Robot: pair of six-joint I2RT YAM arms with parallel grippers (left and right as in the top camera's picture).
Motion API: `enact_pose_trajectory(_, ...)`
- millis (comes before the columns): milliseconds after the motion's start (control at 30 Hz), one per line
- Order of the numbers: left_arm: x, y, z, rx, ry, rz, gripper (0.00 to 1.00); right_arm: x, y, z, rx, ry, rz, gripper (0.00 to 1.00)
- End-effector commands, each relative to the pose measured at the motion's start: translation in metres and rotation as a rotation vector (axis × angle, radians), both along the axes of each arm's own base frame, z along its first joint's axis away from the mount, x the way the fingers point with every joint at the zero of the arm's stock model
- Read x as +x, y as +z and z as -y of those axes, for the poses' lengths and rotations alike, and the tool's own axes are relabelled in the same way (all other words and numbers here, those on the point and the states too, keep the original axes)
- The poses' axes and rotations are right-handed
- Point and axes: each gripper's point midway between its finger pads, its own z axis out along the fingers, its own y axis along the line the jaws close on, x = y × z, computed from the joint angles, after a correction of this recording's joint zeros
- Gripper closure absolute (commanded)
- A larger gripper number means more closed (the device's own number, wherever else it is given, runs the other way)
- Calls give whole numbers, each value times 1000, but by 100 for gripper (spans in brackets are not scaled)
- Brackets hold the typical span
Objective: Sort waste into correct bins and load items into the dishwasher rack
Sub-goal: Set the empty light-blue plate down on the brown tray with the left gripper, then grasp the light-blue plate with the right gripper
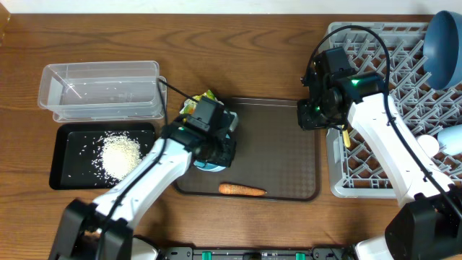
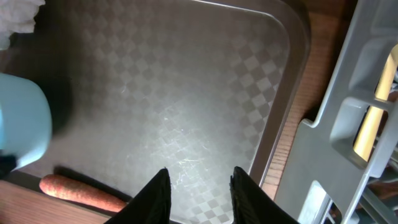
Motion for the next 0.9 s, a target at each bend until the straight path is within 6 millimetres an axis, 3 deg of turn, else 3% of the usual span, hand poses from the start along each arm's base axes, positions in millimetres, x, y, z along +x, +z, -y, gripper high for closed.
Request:
enact_pose_trajectory(0, 0, -9, 5, 35, 5, -6, 92, 2, 2, 3, 4, -26, 6, 67)
enact_pose_trajectory(300, -2, -2, 43, -30, -31, 50, 90, 3, 3, 2, 8, -29, 12, 66)
enact_pose_trajectory(367, -4, 0, 49, -41, -47, 61, 86, 3, 3, 2, 11, -47, 9, 64)
enact_pose_trajectory(433, -4, 0, 50, -41, -49, 61, 54, 5, 3, 2, 13, -48, 14, 63)
enact_pose_trajectory(500, -2, 2, 45, -37, -40, 66, 39, 5, 3, 1, 14, -51, 15, 60)
enact_pose_trajectory(567, 3, 7, 35, -35, -7, 69, 36, 4, 3, 0, 22, -48, 12, 58)
enact_pose_trajectory(667, 14, 20, 4, -26, 87, 68, 35, 1, 5, -9, 70, -33, -3, 56)
enact_pose_trajectory(867, 20, 45, -85, 0, 357, 32, 33, -3, 6, -31, 93, 24, 6, 55)
